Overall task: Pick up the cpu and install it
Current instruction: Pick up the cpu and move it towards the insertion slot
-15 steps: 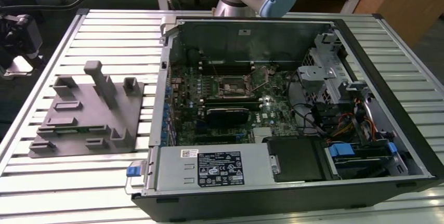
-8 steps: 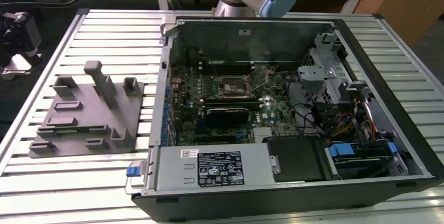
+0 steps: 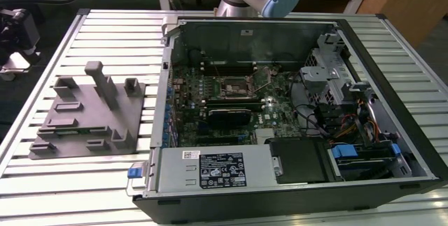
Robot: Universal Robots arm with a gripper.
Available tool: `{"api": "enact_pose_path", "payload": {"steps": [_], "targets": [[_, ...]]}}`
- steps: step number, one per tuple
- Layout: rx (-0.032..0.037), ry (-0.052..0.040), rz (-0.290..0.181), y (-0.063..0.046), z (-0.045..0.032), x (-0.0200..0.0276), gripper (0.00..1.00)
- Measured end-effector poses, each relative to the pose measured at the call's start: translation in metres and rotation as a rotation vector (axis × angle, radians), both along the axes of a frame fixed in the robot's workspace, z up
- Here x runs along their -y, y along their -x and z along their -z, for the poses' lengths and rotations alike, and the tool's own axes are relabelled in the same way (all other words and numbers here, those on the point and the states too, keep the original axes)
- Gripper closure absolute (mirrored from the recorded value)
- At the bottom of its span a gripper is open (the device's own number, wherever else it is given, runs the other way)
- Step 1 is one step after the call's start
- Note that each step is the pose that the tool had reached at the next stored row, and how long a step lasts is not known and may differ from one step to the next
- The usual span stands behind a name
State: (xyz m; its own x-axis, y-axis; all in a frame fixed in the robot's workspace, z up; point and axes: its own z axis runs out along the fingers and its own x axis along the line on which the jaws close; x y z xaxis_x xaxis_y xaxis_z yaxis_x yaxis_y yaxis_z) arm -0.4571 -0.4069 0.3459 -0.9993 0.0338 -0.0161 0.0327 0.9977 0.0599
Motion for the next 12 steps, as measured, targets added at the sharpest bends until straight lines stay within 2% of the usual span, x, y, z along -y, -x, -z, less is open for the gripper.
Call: {"api": "enact_pose_path", "payload": {"steps": [12], "targets": [[0.0000, 0.0000, 0.000, 0.0000, -0.0075, 0.0000, 0.46]]}}
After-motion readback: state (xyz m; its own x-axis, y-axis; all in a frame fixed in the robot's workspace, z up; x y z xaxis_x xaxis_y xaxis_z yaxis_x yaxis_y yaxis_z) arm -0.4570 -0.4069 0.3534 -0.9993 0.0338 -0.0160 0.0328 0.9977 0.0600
